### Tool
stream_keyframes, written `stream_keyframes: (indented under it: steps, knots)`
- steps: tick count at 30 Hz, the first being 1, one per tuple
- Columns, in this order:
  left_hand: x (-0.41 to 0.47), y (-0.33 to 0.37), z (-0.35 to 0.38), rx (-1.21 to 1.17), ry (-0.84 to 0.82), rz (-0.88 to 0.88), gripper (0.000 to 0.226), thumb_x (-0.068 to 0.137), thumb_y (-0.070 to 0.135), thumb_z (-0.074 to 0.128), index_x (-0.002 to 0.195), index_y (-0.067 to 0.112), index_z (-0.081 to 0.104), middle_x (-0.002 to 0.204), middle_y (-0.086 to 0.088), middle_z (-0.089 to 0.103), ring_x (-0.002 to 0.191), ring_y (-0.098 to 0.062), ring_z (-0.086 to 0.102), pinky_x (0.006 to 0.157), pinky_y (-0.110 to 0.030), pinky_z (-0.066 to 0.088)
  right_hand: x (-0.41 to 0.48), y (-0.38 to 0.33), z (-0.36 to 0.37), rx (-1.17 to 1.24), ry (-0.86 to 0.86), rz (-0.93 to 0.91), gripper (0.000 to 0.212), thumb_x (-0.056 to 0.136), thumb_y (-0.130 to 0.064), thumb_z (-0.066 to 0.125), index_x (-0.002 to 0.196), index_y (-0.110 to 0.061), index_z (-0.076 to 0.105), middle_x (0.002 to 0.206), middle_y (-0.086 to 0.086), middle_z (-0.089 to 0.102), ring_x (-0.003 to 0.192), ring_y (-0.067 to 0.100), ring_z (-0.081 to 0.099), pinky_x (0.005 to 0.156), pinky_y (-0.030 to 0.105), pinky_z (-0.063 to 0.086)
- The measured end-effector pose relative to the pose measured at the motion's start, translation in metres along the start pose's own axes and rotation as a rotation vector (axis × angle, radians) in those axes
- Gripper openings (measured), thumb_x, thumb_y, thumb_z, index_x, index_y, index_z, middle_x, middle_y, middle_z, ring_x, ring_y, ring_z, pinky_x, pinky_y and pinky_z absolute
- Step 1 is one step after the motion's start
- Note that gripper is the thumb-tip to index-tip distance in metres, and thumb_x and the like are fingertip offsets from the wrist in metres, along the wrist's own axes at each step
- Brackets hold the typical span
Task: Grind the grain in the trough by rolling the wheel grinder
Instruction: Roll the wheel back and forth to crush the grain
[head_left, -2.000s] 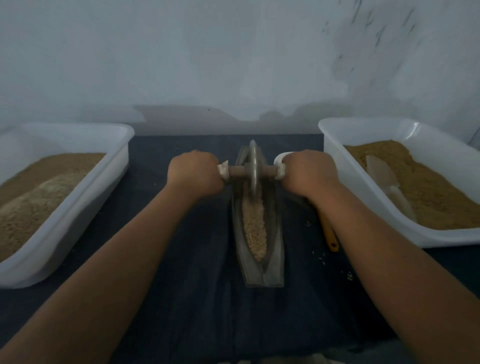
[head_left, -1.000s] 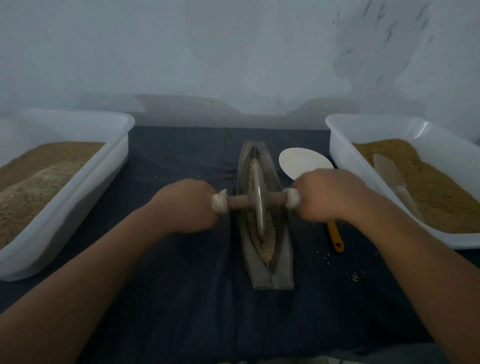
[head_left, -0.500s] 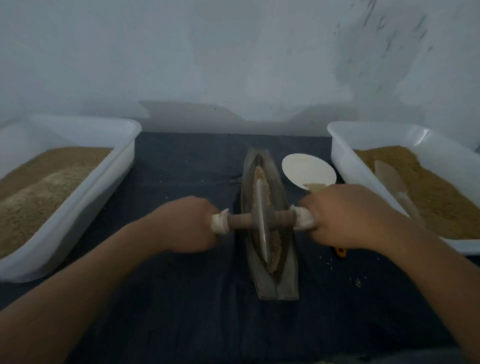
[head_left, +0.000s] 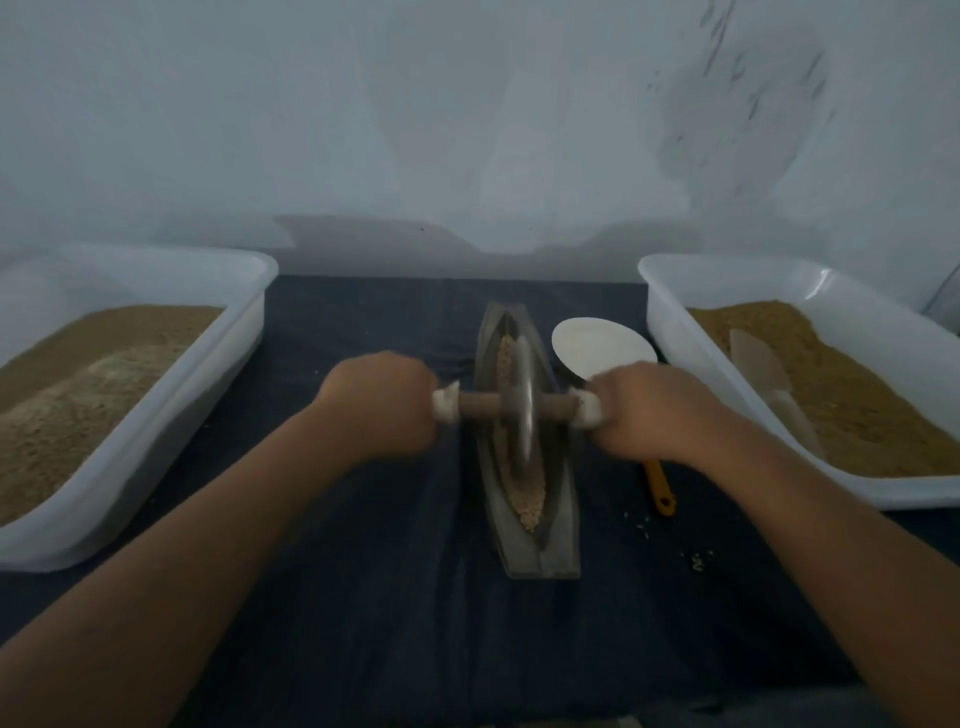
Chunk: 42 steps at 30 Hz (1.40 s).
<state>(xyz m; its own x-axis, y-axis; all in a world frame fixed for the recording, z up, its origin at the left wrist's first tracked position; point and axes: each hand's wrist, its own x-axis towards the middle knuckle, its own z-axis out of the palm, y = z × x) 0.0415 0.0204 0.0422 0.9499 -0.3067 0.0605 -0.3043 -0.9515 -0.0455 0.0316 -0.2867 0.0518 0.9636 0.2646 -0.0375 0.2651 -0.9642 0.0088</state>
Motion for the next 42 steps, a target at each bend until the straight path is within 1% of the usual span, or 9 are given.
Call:
stream_keyframes:
  steps: [4, 7, 12, 17, 20, 23, 30, 36, 42]
  knots:
    - [-0.034, -0.003, -0.004, -0.017, -0.037, 0.112, 0.023, 0.069, 0.050, 0.054, 0.061, 0.029, 0.052, 0.058, 0.011, 0.055, 0.053, -0.006, 0.052, 0.048, -0.024, 0.033, -0.040, 0.014, 0.000, 0.136, -0.181, -0.089, 0.021, 0.068, -0.059, 0.055, 0.088, -0.052, 0.059, 0.082, -0.034, 0.064, 0.072, -0.010, 0.062, 0.050, 0.021, 0.040]
    - [-0.003, 0.004, -0.011, 0.017, -0.021, 0.023, 0.028, 0.069, 0.051, 0.053, 0.068, 0.024, 0.057, 0.068, 0.008, 0.058, 0.062, -0.018, 0.059, 0.058, -0.030, 0.045, -0.007, 0.012, 0.009, 0.021, -0.009, 0.000, 0.031, 0.075, -0.060, 0.044, 0.075, -0.033, 0.060, 0.067, -0.010, 0.062, 0.061, 0.004, 0.059, 0.054, 0.029, 0.042]
    - [0.062, 0.004, -0.023, 0.012, 0.041, -0.136, 0.036, 0.082, 0.054, 0.065, 0.079, 0.019, 0.058, 0.091, -0.001, 0.066, 0.084, -0.031, 0.067, 0.072, -0.036, 0.050, 0.049, -0.006, -0.002, -0.067, 0.257, 0.159, 0.033, 0.084, -0.050, 0.048, 0.067, -0.023, 0.056, 0.061, -0.007, 0.055, 0.058, 0.019, 0.057, 0.058, 0.035, 0.047]
    - [0.021, 0.003, -0.026, -0.023, -0.262, 0.006, 0.022, 0.080, 0.038, 0.068, 0.073, 0.020, 0.059, 0.079, 0.002, 0.066, 0.071, -0.021, 0.065, 0.071, -0.033, 0.057, 0.018, 0.000, -0.004, -0.081, -0.020, 0.089, 0.023, 0.093, -0.043, 0.059, 0.074, -0.030, 0.062, 0.073, -0.007, 0.064, 0.066, 0.010, 0.059, 0.060, 0.031, 0.045]
    - [-0.016, 0.003, -0.025, 0.008, -0.414, 0.098, 0.022, 0.068, 0.040, 0.060, 0.067, 0.019, 0.060, 0.065, 0.005, 0.063, 0.059, -0.011, 0.063, 0.055, -0.026, 0.048, -0.033, 0.006, -0.001, 0.086, -0.162, -0.039, 0.021, 0.074, -0.053, 0.056, 0.070, -0.033, 0.063, 0.064, -0.014, 0.067, 0.056, 0.004, 0.064, 0.048, 0.024, 0.041]
    - [-0.009, 0.007, -0.024, 0.031, -0.342, 0.106, 0.026, 0.070, 0.043, 0.062, 0.065, 0.018, 0.056, 0.061, 0.006, 0.058, 0.056, -0.009, 0.058, 0.050, -0.025, 0.042, -0.030, 0.007, 0.005, 0.110, -0.209, -0.041, 0.022, 0.067, -0.055, 0.052, 0.073, -0.038, 0.064, 0.063, -0.014, 0.067, 0.055, 0.004, 0.064, 0.047, 0.025, 0.040]
    - [0.063, 0.013, -0.032, 0.090, -0.057, -0.029, 0.031, 0.083, 0.053, 0.061, 0.075, 0.023, 0.060, 0.076, 0.003, 0.061, 0.071, -0.021, 0.061, 0.075, -0.042, 0.060, 0.056, 0.005, 0.016, -0.081, 0.265, 0.136, 0.029, 0.089, -0.046, 0.053, 0.066, -0.028, 0.051, 0.066, -0.010, 0.053, 0.059, 0.012, 0.048, 0.058, 0.033, 0.041]
    - [0.010, 0.011, -0.025, 0.047, -0.302, 0.135, 0.024, 0.077, 0.041, 0.066, 0.070, 0.019, 0.059, 0.066, 0.007, 0.060, 0.060, -0.010, 0.059, 0.055, -0.026, 0.049, -0.011, 0.006, 0.017, 0.010, 0.059, 0.020, 0.034, 0.089, -0.056, 0.050, 0.067, -0.031, 0.058, 0.063, -0.009, 0.060, 0.058, 0.008, 0.059, 0.052, 0.030, 0.047]
    - [0.016, 0.003, -0.007, -0.016, -0.209, 0.068, 0.030, 0.071, 0.051, 0.061, 0.068, 0.021, 0.059, 0.067, 0.008, 0.058, 0.061, -0.012, 0.056, 0.057, -0.028, 0.044, -0.003, 0.000, 0.008, -0.026, 0.084, 0.019, 0.026, 0.076, -0.053, 0.051, 0.065, -0.030, 0.058, 0.061, -0.009, 0.058, 0.055, 0.008, 0.057, 0.048, 0.027, 0.038]
